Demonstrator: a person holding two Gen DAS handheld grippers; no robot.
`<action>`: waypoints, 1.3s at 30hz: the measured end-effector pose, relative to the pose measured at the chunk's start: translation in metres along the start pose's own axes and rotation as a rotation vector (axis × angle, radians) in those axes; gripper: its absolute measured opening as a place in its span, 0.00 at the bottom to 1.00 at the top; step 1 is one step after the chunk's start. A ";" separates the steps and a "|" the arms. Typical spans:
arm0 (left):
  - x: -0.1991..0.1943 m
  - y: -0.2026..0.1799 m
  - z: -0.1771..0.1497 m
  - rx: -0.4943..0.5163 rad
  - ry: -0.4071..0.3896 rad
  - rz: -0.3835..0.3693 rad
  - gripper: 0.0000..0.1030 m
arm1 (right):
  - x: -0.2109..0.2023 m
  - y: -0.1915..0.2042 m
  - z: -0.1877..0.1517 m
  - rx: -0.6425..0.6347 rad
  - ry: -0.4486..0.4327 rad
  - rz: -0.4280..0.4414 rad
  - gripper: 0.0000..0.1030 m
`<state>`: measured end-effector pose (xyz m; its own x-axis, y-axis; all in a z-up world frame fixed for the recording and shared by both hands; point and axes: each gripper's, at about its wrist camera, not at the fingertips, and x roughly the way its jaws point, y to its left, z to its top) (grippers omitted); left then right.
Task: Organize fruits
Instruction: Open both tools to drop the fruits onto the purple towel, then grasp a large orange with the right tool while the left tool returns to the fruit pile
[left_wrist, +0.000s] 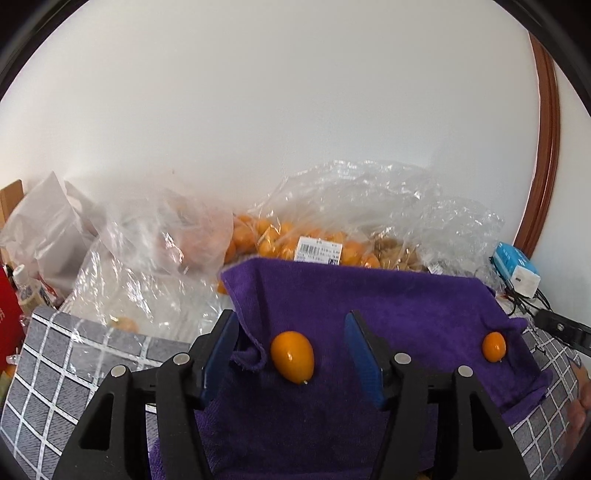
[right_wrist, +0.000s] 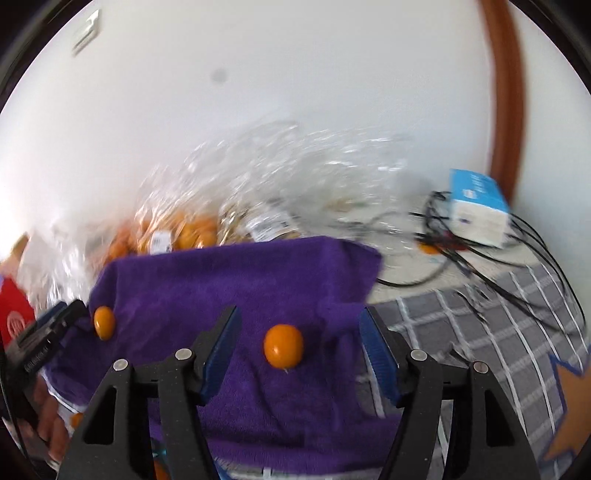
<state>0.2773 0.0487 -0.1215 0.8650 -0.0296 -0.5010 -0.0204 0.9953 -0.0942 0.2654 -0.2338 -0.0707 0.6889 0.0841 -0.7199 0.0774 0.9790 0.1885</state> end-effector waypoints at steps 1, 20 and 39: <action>-0.003 0.000 0.001 -0.007 -0.014 0.004 0.56 | -0.007 -0.001 -0.002 0.006 0.012 0.007 0.65; -0.103 0.037 -0.039 -0.038 0.070 0.023 0.56 | -0.054 0.050 -0.084 -0.135 0.116 0.107 0.59; -0.115 0.063 -0.085 -0.116 0.090 0.027 0.56 | -0.005 0.107 -0.115 -0.181 0.276 0.200 0.47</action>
<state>0.1340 0.1070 -0.1436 0.8148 -0.0159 -0.5795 -0.1059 0.9787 -0.1758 0.1874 -0.1086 -0.1233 0.4558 0.2997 -0.8381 -0.1845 0.9530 0.2404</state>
